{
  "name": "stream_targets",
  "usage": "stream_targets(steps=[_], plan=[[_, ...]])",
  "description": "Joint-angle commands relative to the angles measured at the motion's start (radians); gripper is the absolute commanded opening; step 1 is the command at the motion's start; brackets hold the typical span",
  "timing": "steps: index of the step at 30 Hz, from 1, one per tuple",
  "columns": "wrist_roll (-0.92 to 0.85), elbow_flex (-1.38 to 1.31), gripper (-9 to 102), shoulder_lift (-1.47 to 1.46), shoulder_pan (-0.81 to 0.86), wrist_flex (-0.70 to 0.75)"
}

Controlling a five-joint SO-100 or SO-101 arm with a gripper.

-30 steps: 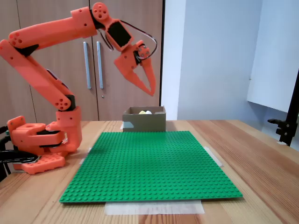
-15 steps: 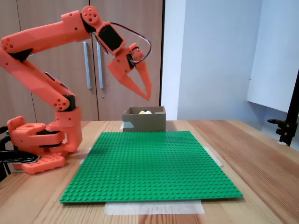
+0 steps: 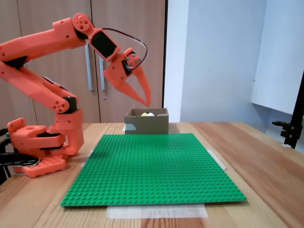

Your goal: Pick the ball and put it in the box.

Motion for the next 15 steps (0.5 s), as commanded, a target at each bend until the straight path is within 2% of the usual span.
stream_targets(steps=[1,15], plan=[[-0.002,0.031,-1,0.067,0.005,-0.029],[-0.025,0.236,-1,0.241,0.011,-0.089]])
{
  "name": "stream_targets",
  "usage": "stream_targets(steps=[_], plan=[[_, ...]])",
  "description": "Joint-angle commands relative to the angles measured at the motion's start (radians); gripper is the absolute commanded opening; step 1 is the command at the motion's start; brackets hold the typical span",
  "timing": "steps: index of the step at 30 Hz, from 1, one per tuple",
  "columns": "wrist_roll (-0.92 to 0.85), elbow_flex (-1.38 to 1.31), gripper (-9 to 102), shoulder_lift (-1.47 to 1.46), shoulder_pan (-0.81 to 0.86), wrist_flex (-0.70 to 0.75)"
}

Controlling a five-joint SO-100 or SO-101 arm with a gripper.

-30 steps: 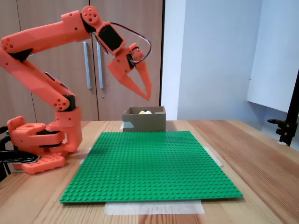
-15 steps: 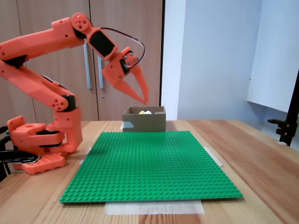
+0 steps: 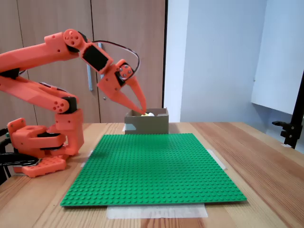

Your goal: Pick the ball and put it in the box.

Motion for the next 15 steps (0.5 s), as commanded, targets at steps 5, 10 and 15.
stream_targets(steps=[5,10,15], plan=[[-0.003,0.043,-1,0.069,0.012,-0.034],[-0.002,0.087,-1,0.094,0.020,-0.067],[0.002,0.137,-1,0.130,0.031,-0.095]])
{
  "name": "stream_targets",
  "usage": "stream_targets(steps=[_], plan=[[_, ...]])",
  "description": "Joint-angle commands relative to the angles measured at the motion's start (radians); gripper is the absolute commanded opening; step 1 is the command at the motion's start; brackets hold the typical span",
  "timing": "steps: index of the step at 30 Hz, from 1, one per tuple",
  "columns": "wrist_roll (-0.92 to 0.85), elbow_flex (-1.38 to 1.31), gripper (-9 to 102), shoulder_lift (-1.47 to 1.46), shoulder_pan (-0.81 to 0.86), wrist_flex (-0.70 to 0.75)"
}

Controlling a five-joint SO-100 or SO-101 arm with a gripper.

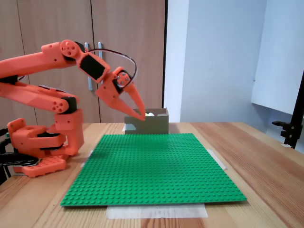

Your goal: Pick the ball and put it in the box.

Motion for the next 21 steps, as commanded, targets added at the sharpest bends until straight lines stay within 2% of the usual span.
stream_targets(steps=[1,21], plan=[[0.003,0.009,-1,0.038,0.005,-0.026],[-0.009,0.189,-1,0.202,0.026,-0.017]])
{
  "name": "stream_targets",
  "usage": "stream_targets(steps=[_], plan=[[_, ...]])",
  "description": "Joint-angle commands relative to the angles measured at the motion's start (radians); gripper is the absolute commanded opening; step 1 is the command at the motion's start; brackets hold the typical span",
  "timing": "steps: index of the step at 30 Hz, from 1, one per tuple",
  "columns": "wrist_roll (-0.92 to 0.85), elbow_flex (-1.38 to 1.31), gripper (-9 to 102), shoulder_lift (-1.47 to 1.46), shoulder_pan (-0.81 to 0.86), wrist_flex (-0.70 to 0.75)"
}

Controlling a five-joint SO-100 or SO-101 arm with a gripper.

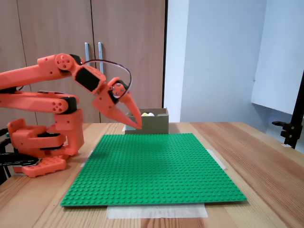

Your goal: Pick the ball and put it in the box.

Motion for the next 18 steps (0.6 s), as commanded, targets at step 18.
stream_targets(steps=[18], plan=[[0.003,0.098,-1,0.064,0.035,-0.008]])
